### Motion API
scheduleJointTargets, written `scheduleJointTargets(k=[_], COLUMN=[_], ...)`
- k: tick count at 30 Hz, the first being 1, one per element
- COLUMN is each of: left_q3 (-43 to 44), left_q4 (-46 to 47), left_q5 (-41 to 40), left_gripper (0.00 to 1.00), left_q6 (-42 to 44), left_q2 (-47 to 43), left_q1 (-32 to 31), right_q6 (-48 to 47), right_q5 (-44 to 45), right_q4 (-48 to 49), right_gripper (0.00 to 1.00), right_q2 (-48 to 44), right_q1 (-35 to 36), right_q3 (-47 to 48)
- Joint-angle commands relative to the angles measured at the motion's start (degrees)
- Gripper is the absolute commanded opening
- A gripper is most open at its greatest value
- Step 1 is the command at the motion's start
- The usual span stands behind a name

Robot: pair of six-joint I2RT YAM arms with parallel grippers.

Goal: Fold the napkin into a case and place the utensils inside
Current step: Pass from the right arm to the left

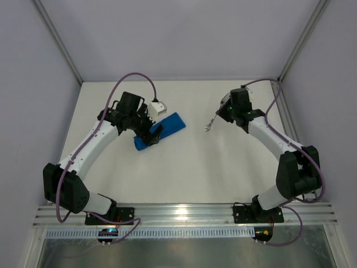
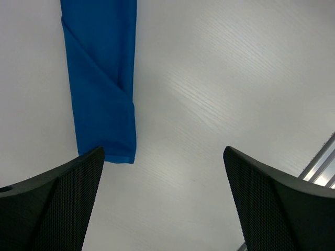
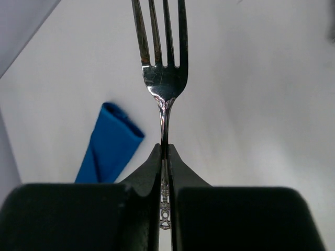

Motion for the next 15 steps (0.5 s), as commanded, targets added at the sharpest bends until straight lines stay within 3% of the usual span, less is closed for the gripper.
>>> scheduleJointTargets(k=[1, 9, 15], left_q3=[1.4, 1.4, 1.0], left_q4=[4.3, 10.2, 12.5], left_q5=[7.0, 10.7, 8.6], left_gripper=[0.99, 0.99, 0.91], left_q6=[-3.1, -8.8, -11.2], left_q2=[-0.6, 1.6, 3.5], left_q1=[0.3, -1.1, -1.7], right_q6=[11.3, 17.7, 19.1], right_q5=[0.3, 1.8, 1.7], right_q4=[8.6, 15.1, 17.8], right_gripper=[0.04, 0.04, 0.04], right_q2=[2.2, 7.3, 8.8], right_q1=[10.0, 22.6, 26.0], right_q3=[3.2, 9.8, 10.7])
